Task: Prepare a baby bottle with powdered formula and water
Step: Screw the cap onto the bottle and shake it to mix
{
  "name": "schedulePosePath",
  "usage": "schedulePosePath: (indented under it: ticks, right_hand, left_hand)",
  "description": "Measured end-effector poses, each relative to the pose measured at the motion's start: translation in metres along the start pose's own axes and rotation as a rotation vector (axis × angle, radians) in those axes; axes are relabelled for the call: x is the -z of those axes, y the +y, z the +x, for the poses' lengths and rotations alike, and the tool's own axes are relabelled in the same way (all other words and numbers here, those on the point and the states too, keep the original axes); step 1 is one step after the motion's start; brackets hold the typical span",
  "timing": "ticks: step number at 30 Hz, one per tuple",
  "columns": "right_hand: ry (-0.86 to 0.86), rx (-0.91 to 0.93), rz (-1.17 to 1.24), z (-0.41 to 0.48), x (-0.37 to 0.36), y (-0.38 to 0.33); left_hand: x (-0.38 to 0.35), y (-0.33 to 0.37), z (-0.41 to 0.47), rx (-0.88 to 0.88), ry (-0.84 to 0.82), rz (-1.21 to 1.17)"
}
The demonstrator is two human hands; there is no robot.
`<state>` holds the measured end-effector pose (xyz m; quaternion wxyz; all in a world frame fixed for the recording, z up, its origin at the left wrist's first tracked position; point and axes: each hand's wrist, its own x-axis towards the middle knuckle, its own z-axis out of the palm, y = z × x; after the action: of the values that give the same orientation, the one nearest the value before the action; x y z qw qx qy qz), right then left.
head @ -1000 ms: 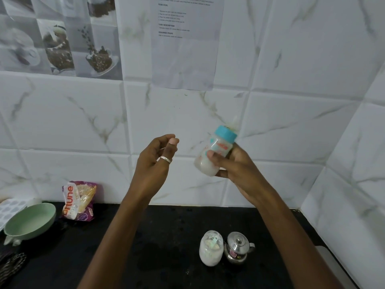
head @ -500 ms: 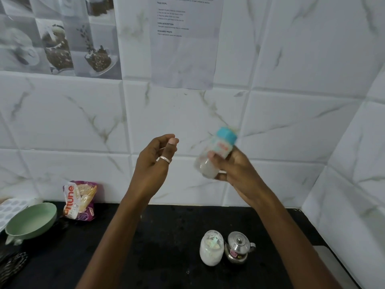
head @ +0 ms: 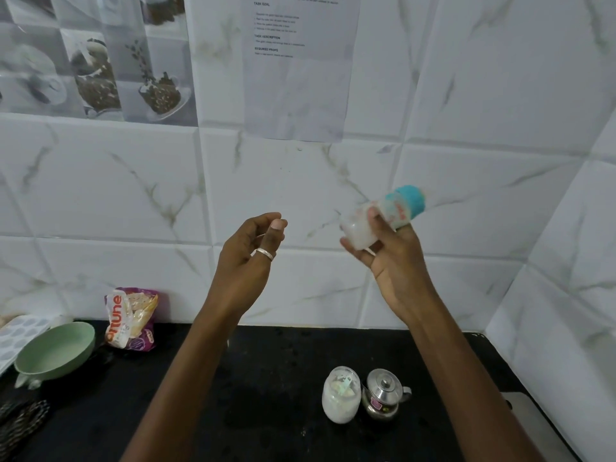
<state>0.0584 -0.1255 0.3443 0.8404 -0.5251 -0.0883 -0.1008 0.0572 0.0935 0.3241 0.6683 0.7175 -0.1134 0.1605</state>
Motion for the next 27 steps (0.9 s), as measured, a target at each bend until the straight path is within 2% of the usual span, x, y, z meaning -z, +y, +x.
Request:
schedulePosePath:
  ticks: [3, 4, 7, 9, 11, 12, 13, 16, 17, 19, 21, 24, 25, 27]
  right_hand:
    - [-0.133, -0.08, -0.318, -0.0035, 0.0008, 0.0051]
    - [-0.14, -0.076, -0.311, -0.0034, 0.0015, 0.0045]
    - [0.012, 0.005, 0.003, 0.0006, 0.004, -0.0001]
    - [-0.006, -0.004, -0.085, -0.0005, 0.0017, 0.0]
    - [-0.134, -0.091, -0.327, -0.0049, 0.0026, 0.007]
    - [-0.161, -0.1, -0.358, -0.0064, 0.0035, 0.0077]
    - [-0.143, -0.083, -0.326, -0.0053, 0.0057, 0.0073]
    - [0.034, 0.007, 0.001, 0.0, 0.0075, 0.0007]
    - [0.024, 0.013, -0.013, 0.0007, 0.0077, -0.0002]
    - [-0.088, -0.071, -0.255, -0.0025, 0.007, 0.0038]
    - [-0.167, -0.104, -0.363, -0.0057, 0.0065, 0.0051]
    - [-0.051, -0.037, -0.118, -0.0008, 0.007, 0.0021]
    - [-0.064, -0.027, -0.128, -0.0009, 0.0057, 0.0009]
    - [-0.155, -0.088, -0.325, -0.0036, 0.002, 0.0027]
  left_hand:
    - [0.0002, 0.0025, 0.001, -0.003, 0.005, -0.001]
    - [0.0003, 0.0031, 0.0013, -0.003, 0.006, -0.004]
    - [0.0002, 0.0032, 0.0003, -0.003, -0.002, -0.004]
    - [0.0009, 0.0025, 0.0006, 0.001, -0.001, 0.0]
    - [0.0003, 0.0037, 0.0018, -0.001, 0.006, -0.004]
    - [-0.0003, 0.0043, 0.0024, -0.002, 0.008, -0.008]
    - [-0.001, 0.005, 0.0025, -0.004, 0.009, -0.014]
    - [-0.0009, 0.0041, 0.0011, -0.002, 0.005, -0.009]
    - [-0.0003, 0.0036, 0.0011, -0.001, 0.005, -0.002]
    - [0.0002, 0.0035, 0.0018, 0.0, 0.009, 0.003]
    - [-0.0003, 0.0042, 0.0026, 0.004, 0.017, -0.007]
    - [-0.0022, 0.0035, 0.0017, 0.005, 0.008, -0.008]
    - [-0.0022, 0.0026, 0.0012, 0.003, 0.005, -0.006]
    - [-0.002, 0.003, 0.0014, 0.002, 0.004, -0.002]
